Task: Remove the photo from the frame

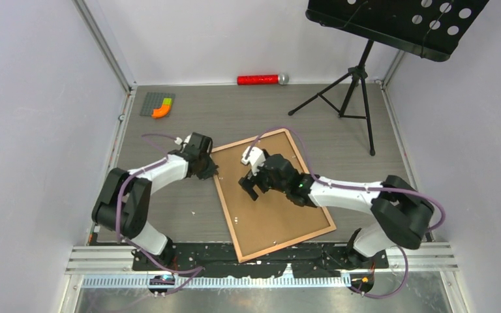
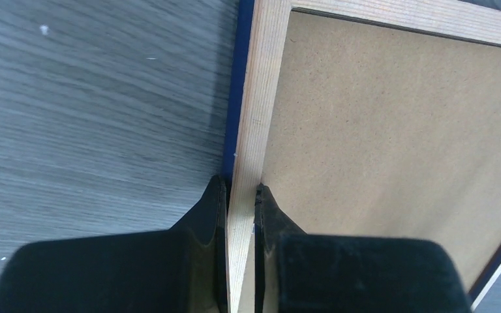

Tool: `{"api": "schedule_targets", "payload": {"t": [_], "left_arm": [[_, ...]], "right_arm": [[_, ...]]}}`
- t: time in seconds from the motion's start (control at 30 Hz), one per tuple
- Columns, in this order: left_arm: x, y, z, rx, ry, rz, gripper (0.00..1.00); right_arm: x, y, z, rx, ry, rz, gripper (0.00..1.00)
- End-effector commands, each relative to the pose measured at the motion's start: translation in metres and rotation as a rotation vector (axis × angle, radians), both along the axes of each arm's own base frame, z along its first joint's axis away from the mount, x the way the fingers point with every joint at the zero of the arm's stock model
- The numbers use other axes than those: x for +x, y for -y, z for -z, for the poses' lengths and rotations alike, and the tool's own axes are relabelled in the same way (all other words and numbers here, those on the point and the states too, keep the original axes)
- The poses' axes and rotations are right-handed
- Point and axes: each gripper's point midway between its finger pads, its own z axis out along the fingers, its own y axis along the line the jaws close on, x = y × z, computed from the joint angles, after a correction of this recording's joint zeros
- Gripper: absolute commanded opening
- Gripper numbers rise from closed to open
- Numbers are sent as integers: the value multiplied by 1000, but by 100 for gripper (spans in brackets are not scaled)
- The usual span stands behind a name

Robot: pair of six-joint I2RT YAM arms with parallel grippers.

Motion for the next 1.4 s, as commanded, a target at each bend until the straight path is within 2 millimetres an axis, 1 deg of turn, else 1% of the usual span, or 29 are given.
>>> {"api": "schedule_targets", "payload": {"t": [0.0, 0.03, 0.07, 0.1, 0.13, 0.2, 0.3, 0.33, 0.37, 0.4, 0.47, 0.53, 0.57, 0.6, 0.63, 0.7, 0.77, 0.83, 0.87, 0.9, 1.0, 1.07, 1.1, 1.13, 1.17, 1.2, 1.23, 1.33, 1.37], "left_arm": [[-81, -7, 35, -22, -262, -54, 0], [-78, -6, 32, -21, -249, -39, 0], [-75, -6, 28, -19, -227, -25, 4], [-70, -5, 22, -17, -201, -11, 12], [-66, -6, 14, -10, -175, -6, 24], [-57, -11, -4, 17, -120, -5, 39], [-55, -23, -31, 65, -74, -17, 41], [-58, -27, -38, 74, -62, -18, 41], [-61, -30, -42, 81, -57, -23, 40], [-64, -34, -45, 87, -50, -30, 40], [-67, -42, -48, 109, -26, -42, 50], [-59, -46, -55, 125, 14, -48, 60], [-53, -46, -58, 124, 24, -50, 61], [-45, -46, -62, 121, 43, -46, 62], [-33, -44, -67, 115, 70, -46, 62], [-16, -39, -72, 102, 93, -36, 64], [0, -31, -72, 74, 95, -26, 65], [12, -22, -68, 53, 86, -15, 64], [17, -18, -65, 46, 77, -10, 63], [20, -16, -60, 47, 54, -10, 61], [23, -14, -43, 69, -12, -14, 58], [22, -16, -31, 91, -50, -18, 55], [21, -19, -26, 107, -67, -22, 54], [19, -21, -22, 124, -84, -25, 53], [16, -24, -17, 139, -101, -28, 52], [14, -25, -13, 145, -113, -35, 50], [13, -25, -9, 146, -125, -38, 47], [13, -21, -2, 131, -151, -34, 36], [12, -21, 0, 134, -162, -34, 32]], "right_arm": [[-13, -60, -29, 83, 76, -345, 96], [-14, -69, -27, 87, 66, -387, 96], [-13, -74, -25, 78, 73, -411, 97], [-10, -82, -24, 75, 64, -432, 98], [-5, -85, -22, 70, 61, -438, 99], [4, -93, -20, 67, 47, -461, 100], [18, -98, -14, 70, 25, -491, 97], [18, -99, -14, 79, 21, -514, 97], [25, -99, -15, 84, 17, -512, 96], [23, -102, -17, 91, 10, -536, 96], [24, -106, -20, 79, 5, -579, 94], [29, -109, -20, 63, 11, -577, 93], [33, -109, -20, 55, 28, -574, 93], [34, -108, -14, 36, 27, -570, 93], [36, -108, -12, 13, 48, -589, 92], [34, -106, -1, -28, 36, -622, 90], [37, -109, 5, -34, -2, -608, 88], [46, -113, 5, -10, -39, -532, 88], [57, -115, 4, -1, -30, -470, 88], [64, -114, 5, 16, -61, -386, 88], [78, -114, 6, 57, -80, -268, 90], [84, -109, 8, 68, -84, -197, 92], [88, -104, 3, 72, -73, -149, 93], [88, -98, 6, 70, -80, -123, 94], [91, -92, 1, 73, -67, -90, 95], [89, -88, 4, 74, -75, -74, 95], [85, -87, 4, 75, -80, -87, 95], [69, -95, 10, 49, -97, -188, 94], [71, -94, 16, 22, -117, -175, 94]]}}
